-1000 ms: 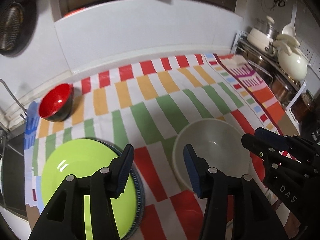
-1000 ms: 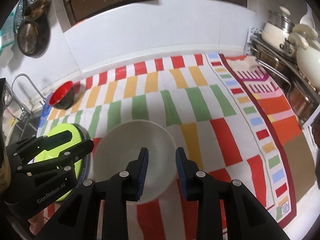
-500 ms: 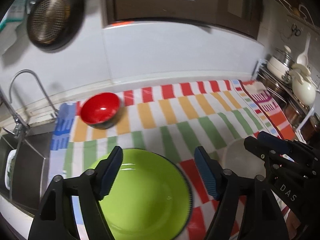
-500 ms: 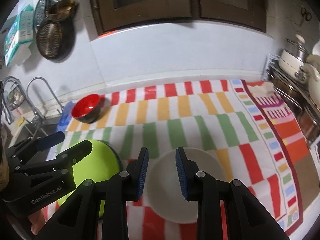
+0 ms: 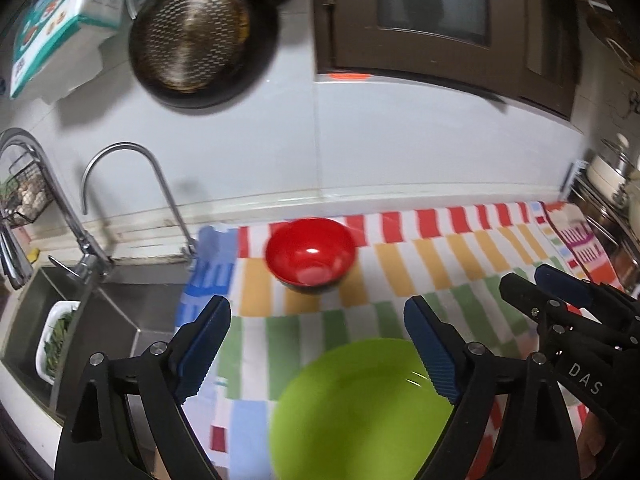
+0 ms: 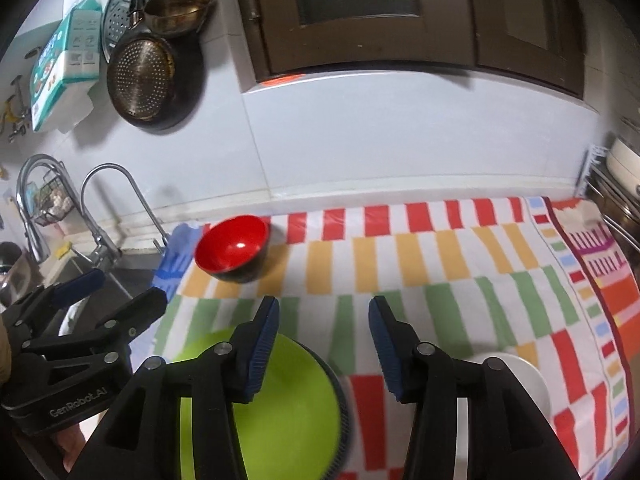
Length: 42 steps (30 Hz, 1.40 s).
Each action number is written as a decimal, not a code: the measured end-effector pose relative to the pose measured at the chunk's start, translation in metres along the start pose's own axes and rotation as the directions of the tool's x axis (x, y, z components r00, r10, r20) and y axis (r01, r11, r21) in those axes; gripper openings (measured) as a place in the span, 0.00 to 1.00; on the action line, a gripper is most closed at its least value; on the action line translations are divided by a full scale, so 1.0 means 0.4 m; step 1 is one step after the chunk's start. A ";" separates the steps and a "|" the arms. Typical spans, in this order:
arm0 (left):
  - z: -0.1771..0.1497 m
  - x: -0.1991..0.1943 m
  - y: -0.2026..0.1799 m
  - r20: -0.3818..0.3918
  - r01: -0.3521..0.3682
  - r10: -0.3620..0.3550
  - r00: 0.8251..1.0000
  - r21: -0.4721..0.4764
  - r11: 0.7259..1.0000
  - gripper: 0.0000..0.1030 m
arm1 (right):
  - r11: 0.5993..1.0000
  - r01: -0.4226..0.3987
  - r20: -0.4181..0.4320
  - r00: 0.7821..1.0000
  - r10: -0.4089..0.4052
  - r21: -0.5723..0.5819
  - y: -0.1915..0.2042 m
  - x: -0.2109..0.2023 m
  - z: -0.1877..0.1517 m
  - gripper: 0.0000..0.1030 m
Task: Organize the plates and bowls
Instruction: 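Reach the left tool toward the small red bowl, then close the left tool on the rim of the red bowl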
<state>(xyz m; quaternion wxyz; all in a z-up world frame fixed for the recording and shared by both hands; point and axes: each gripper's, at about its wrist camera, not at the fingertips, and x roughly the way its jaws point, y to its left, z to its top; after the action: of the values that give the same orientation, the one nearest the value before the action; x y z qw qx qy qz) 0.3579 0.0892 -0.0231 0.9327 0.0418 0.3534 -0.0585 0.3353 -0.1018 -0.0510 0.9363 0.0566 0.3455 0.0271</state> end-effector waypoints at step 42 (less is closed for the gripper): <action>0.061 0.537 0.166 -0.230 -0.075 0.081 0.970 0.031 0.997 0.75 | 0.997 -0.008 -0.249 0.968 0.028 0.080 0.151 0.545 0.121 0.50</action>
<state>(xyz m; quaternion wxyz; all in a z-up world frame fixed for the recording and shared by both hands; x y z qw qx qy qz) 0.5427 0.1348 -0.1452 0.8863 0.0726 0.4569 -0.0205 0.5316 -0.0264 -0.1472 0.8822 0.0924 0.4608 0.0290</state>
